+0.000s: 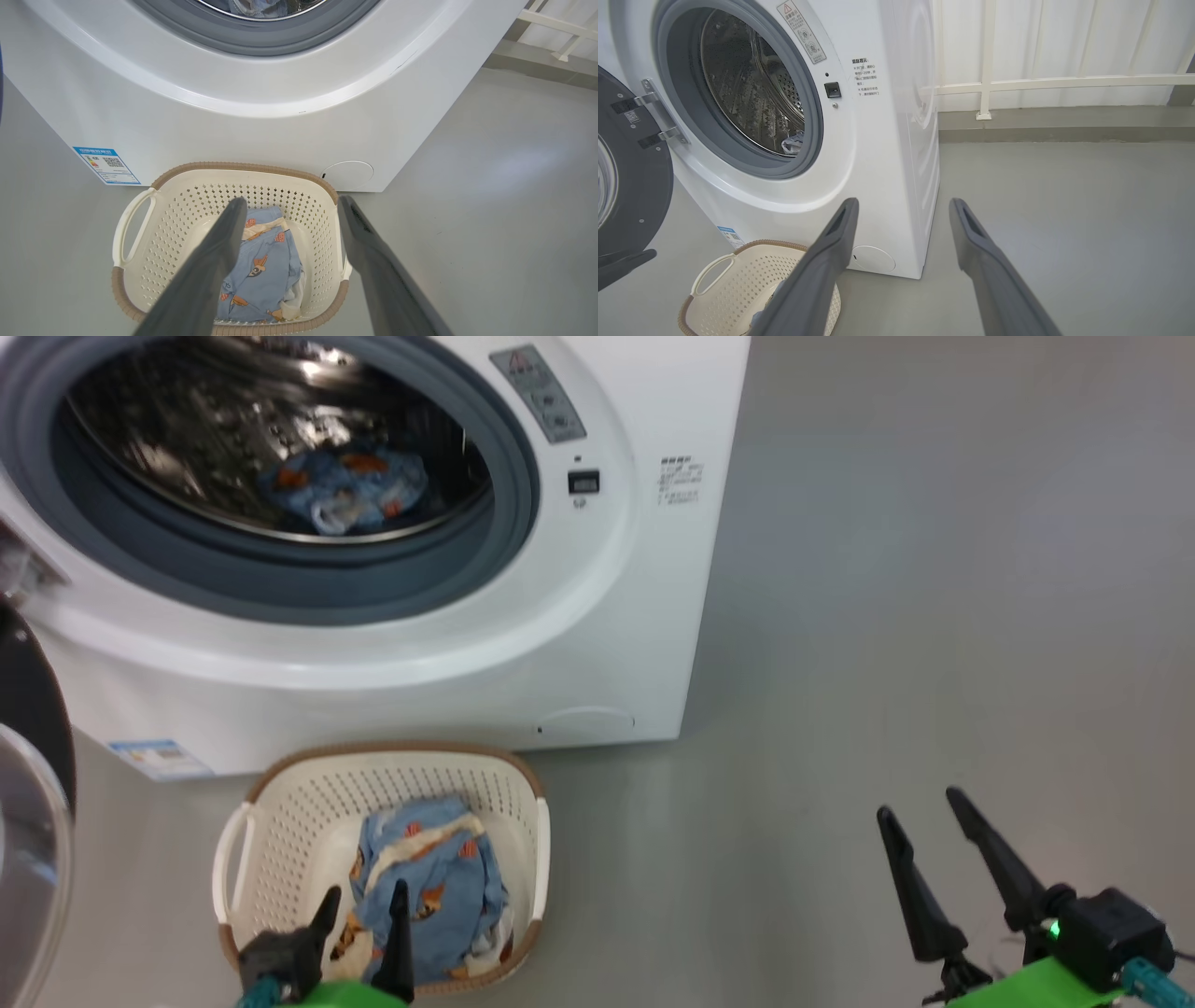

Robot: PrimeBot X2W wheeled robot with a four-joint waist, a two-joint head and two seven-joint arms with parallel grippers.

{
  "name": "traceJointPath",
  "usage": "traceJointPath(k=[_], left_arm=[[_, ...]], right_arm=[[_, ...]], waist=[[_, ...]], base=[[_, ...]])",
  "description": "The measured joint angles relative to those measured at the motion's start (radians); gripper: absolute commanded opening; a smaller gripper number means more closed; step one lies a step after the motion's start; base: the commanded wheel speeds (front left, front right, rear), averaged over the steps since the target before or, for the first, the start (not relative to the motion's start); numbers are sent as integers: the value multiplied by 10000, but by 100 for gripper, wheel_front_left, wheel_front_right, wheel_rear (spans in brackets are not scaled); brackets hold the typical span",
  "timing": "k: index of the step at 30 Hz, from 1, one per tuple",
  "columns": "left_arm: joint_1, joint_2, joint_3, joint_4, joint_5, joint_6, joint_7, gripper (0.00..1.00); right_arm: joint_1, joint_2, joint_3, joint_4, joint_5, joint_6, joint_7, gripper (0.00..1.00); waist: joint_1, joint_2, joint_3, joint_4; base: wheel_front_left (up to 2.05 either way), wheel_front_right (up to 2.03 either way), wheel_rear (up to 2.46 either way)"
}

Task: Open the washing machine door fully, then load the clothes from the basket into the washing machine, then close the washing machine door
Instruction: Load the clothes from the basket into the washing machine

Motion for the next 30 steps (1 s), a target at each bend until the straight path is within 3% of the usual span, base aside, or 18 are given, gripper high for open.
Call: traceJointPath(k=[14, 22, 30], left_arm=[[-3910, -966, 142, 4855, -86, -1220, -12, 100], [-5903, -1118, 211, 7041, -144, -1216, -13, 100], [-7307, -859, 228, 8169, -132, -1202, 98, 100]], right_arm=[[-1817, -349, -12, -301, 351, 0, -136, 100], [-2804, -445, 245, -470, 408, 0, -150, 100], [-3566, -341, 362, -663, 512, 0, -217, 100]], waist=[[2, 0, 2658, -6], [1, 0, 4274, -228], [1, 0, 5889, -644]], base=[[0, 0, 0], [0, 0, 0], [0, 0, 0]])
